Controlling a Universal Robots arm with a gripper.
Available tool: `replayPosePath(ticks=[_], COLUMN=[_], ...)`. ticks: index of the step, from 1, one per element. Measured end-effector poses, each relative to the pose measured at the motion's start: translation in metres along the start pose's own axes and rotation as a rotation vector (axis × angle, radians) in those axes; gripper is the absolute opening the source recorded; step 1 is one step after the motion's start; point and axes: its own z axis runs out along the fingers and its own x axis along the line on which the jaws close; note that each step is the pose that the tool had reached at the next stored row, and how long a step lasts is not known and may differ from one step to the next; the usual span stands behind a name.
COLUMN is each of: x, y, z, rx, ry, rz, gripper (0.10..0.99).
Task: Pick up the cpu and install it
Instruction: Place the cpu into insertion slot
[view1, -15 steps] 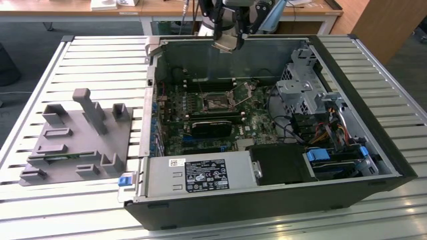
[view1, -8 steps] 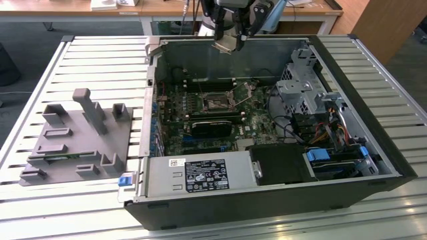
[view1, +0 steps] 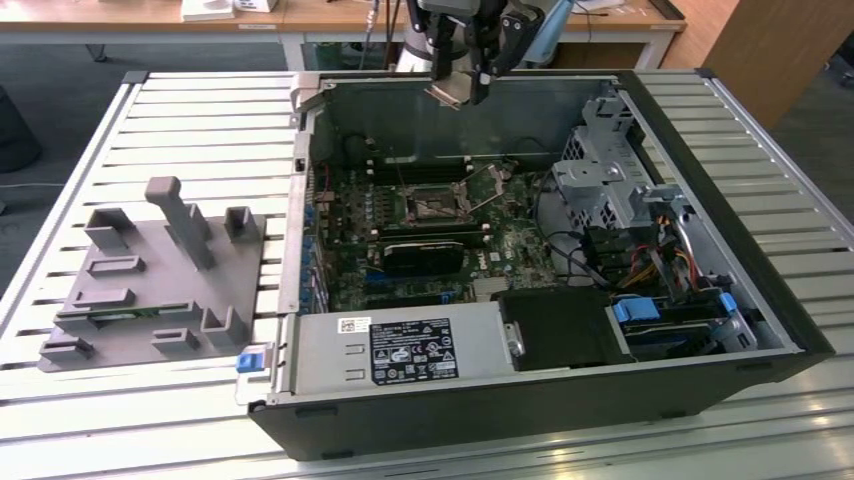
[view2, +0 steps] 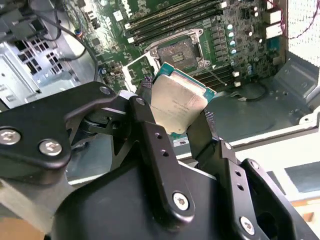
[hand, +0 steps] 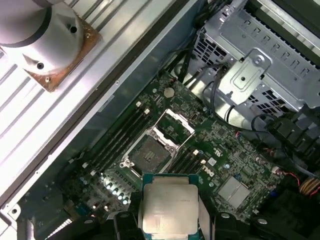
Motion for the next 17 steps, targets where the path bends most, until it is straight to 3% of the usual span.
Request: replayPosePath(ticks=[17], x=[0.0003], y=[-0.0002], z=[0.0076], rx=[-0.005], ry=[-0.0207], rz=[0.272], gripper=[0.533])
